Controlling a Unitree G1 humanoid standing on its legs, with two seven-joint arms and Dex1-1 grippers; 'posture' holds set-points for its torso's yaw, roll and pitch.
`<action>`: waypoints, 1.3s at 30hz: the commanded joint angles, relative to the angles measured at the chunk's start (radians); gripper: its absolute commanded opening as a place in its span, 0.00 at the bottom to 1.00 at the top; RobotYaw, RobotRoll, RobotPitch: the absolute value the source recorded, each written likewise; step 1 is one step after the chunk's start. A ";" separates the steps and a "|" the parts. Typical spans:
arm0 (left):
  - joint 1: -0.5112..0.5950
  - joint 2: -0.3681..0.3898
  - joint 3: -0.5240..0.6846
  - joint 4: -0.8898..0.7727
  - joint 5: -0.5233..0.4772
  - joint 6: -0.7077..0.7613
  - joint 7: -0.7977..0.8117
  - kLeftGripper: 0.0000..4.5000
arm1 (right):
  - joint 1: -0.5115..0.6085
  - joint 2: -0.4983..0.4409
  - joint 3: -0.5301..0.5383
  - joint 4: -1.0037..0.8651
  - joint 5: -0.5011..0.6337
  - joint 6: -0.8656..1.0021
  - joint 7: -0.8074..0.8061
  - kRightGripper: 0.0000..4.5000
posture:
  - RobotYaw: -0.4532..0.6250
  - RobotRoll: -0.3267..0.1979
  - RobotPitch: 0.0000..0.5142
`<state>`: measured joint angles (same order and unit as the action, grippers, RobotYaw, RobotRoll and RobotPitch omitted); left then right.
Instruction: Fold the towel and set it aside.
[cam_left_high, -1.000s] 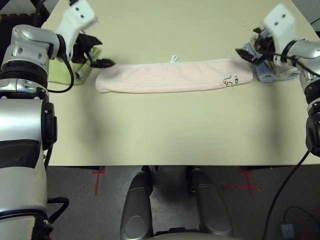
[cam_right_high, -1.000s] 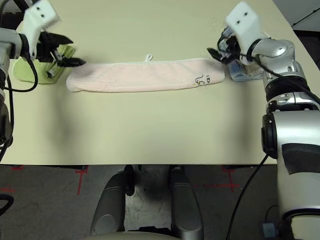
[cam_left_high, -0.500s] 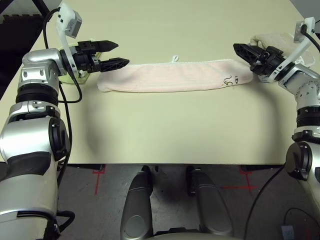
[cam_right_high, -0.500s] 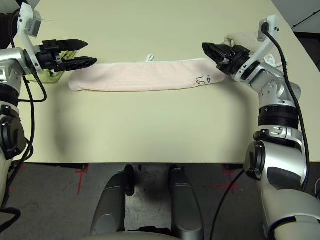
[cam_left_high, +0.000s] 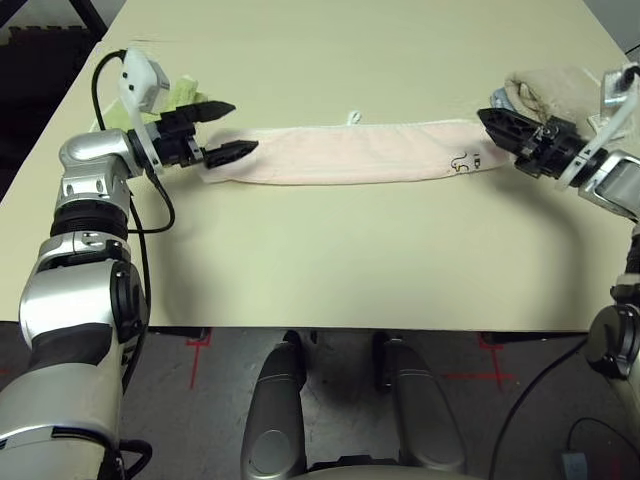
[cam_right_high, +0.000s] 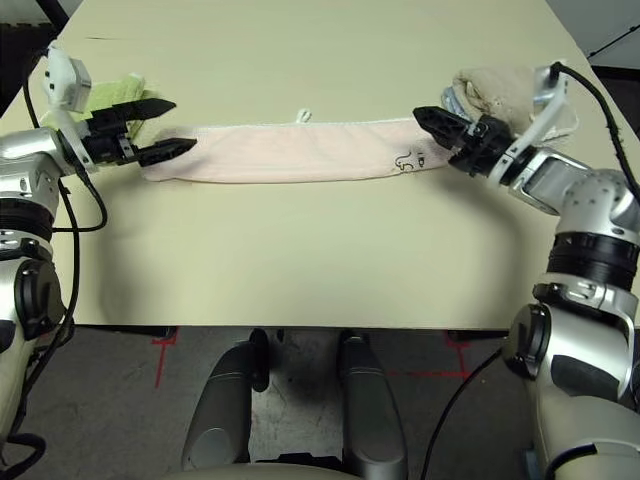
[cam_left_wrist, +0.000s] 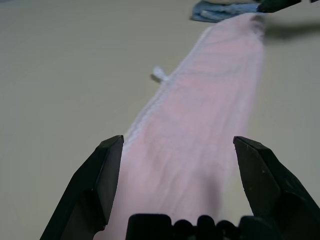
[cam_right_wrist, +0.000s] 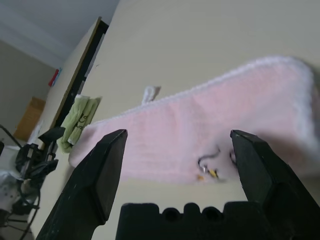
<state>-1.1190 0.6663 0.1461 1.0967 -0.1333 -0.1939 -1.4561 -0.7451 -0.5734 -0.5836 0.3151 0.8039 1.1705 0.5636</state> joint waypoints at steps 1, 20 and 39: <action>0.025 -0.004 -0.021 -0.028 -0.016 0.008 -0.076 0.99 | 0.036 0.021 -0.110 -0.066 0.080 0.095 -0.107 1.00 | 0.32 0.62 0.55; 0.027 -0.009 -0.038 -0.144 -0.036 0.093 -0.123 0.99 | 0.089 0.311 -0.304 -0.243 0.243 0.038 -0.598 1.00 | 0.33 0.62 0.58; 0.073 0.010 -0.050 -0.216 -0.049 0.108 -0.106 0.99 | 0.005 0.311 -0.114 0.017 0.137 -0.264 -0.614 1.00 | 0.36 0.62 0.58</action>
<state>-1.0601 0.6595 0.1065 0.9048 -0.1735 -0.0885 -1.5583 -0.7630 -0.2586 -0.7058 0.2995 0.9600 0.9127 -0.0399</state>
